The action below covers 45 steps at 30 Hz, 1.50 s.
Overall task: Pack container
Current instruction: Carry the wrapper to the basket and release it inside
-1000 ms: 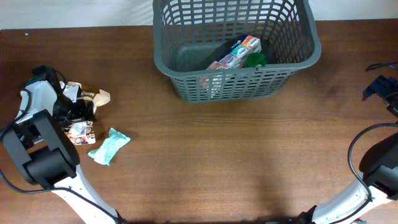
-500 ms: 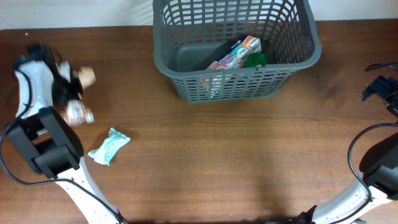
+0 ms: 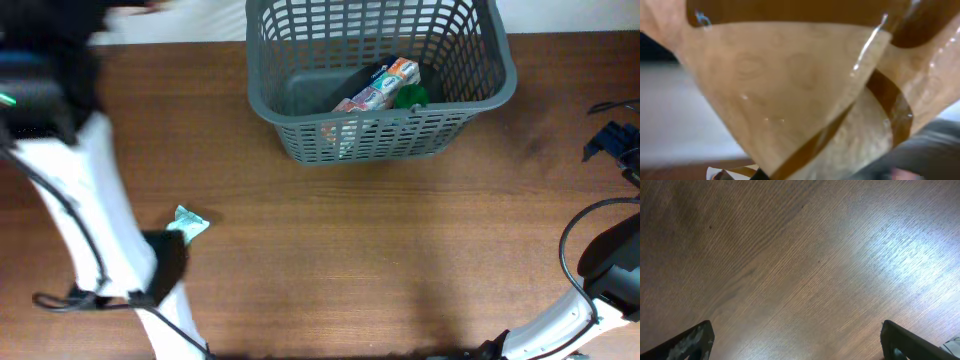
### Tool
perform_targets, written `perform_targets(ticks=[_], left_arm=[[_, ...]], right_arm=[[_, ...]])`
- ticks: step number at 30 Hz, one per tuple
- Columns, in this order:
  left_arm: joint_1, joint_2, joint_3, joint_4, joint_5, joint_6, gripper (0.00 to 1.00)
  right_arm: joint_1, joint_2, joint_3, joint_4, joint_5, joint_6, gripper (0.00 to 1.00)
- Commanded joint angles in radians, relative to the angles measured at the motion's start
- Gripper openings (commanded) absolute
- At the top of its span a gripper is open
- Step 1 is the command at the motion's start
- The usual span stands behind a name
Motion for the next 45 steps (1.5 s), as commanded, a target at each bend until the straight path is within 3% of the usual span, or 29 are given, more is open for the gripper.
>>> perform_targets(ticks=[1, 6, 10, 22, 33, 39, 40, 41, 45], left_arm=[[-0.181, 0.028, -0.012, -0.006, 0.038, 0.005, 0.02], [-0.392, 0.032, -0.095, 0.013, -0.096, 0.040, 0.02], [-0.472, 0.036, -0.211, 0.045, -0.161, 0.047, 0.02], [-0.444, 0.037, -0.685, 0.342, -0.172, 0.032, 0.02], [-0.407, 0.043, -0.869, 0.409, -0.171, -0.018, 0.04], [-0.404, 0.058, -0.885, 0.403, -0.171, -0.018, 0.27], [-0.404, 0.058, -0.885, 0.403, -0.171, -0.018, 0.33], [-0.404, 0.060, -0.885, 0.405, -0.171, -0.018, 0.46], [-0.403, 0.060, -0.884, 0.423, -0.171, -0.018, 0.54]], right_arm=[[0.005, -0.012, -0.003, 0.003, -0.002, -0.006, 0.99], [0.005, -0.012, -0.003, 0.003, -0.002, -0.006, 0.99], [0.005, -0.012, -0.003, 0.003, -0.002, -0.006, 0.99], [0.005, -0.012, -0.003, 0.003, -0.002, -0.006, 0.99], [0.005, -0.012, -0.003, 0.003, -0.002, -0.006, 0.99], [0.005, -0.012, -0.003, 0.003, -0.002, -0.006, 0.99], [0.005, -0.012, -0.003, 0.003, -0.002, -0.006, 0.99], [0.005, -0.012, -0.003, 0.003, -0.002, -0.006, 0.99], [0.005, -0.012, -0.003, 0.003, -0.002, -0.006, 0.99]])
